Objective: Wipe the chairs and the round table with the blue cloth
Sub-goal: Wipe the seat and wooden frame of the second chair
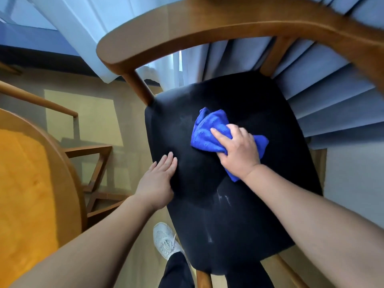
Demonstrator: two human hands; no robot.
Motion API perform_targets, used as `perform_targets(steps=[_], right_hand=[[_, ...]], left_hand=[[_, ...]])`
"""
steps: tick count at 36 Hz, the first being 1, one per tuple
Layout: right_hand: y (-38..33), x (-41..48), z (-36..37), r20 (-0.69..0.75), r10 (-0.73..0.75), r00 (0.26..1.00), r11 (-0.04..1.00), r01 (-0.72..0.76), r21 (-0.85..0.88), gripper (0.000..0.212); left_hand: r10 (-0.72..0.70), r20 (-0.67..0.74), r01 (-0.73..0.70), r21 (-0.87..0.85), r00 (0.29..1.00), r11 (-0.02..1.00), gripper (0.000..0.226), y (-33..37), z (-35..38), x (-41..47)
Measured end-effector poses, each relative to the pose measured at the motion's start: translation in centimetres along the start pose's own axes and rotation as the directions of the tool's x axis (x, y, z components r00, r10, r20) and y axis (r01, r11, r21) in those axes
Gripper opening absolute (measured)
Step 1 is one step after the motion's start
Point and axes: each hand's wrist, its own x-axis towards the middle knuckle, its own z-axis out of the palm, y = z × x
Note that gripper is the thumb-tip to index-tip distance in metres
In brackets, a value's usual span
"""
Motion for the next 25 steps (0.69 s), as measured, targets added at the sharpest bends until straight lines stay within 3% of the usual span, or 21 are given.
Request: perform_targets(steps=[6, 11, 19, 25], right_hand=[[-1.9, -7.7, 1.4, 0.070, -0.216, 0.974, 0.976, 0.217, -0.001, 0.057], [-1.0, -7.6, 0.9, 0.111, -0.305, 0.946, 0.952, 0.306, 0.013, 0.055], [2.8, -4.6, -0.6, 0.098, -0.358, 0.929, 0.930, 0.364, -0.052, 0.054], [6.3, -1.4, -2.3, 0.068, -0.218, 0.974, 0.971, 0.223, -0.080, 0.047]], left_hand=[[-0.026, 0.060, 0.025, 0.021, 0.998, 0.999, 0.086, 0.1, -1.3, 0.7], [-0.057, 0.080, 0.056, 0.020, 0.995, 0.998, 0.087, 0.7, -1.2, 0.5], [-0.083, 0.078, 0.081, 0.027, 0.993, 0.996, 0.088, 0.9, -0.7, 0.3], [-0.093, 0.075, 0.092, 0.015, 0.993, 0.996, 0.088, 1.1, -0.7, 0.3]])
